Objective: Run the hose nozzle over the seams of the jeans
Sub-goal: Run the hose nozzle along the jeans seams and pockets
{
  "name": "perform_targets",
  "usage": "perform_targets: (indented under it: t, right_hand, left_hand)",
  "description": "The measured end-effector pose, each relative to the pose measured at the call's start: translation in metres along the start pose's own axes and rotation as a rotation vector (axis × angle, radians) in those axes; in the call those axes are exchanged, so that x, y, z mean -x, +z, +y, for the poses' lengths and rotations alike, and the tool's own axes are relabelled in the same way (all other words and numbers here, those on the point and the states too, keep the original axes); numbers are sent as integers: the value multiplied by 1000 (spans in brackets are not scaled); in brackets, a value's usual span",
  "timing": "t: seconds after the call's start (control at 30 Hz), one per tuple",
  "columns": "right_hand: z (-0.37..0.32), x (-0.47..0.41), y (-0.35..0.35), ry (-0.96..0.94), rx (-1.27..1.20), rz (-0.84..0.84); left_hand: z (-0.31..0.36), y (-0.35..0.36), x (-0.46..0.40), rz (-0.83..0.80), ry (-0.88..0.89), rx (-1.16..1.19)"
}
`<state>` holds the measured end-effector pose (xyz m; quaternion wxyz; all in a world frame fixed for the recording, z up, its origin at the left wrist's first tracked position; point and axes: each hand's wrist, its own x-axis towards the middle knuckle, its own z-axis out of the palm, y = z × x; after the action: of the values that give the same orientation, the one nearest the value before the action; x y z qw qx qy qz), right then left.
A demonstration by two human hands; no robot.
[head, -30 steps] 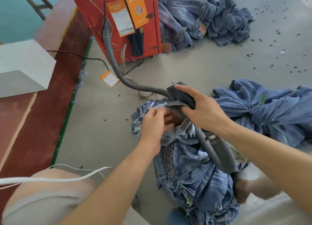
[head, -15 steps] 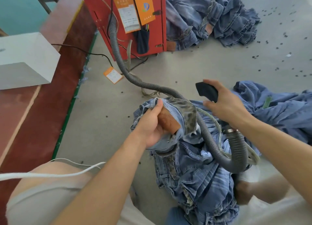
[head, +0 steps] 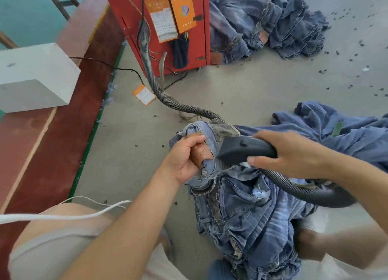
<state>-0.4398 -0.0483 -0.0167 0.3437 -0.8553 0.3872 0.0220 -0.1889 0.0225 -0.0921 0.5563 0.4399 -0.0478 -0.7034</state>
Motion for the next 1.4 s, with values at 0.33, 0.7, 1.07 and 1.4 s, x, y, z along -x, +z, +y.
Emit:
perform_targets:
  t: [0.33, 0.7, 1.07, 1.4]
  right_hand:
    - [13, -33, 8, 133, -316, 437]
    - [-10, -69, 49, 219, -273, 285]
    - [-12, -91, 21, 150, -307, 511]
    - [4, -58, -2, 9, 288, 394]
  left_hand:
    - [13, 4, 10, 23, 23, 106]
    - [16, 19, 12, -295, 110, 190]
    - [4, -19, 3, 69, -42, -746]
    - [27, -64, -7, 229, 68, 109]
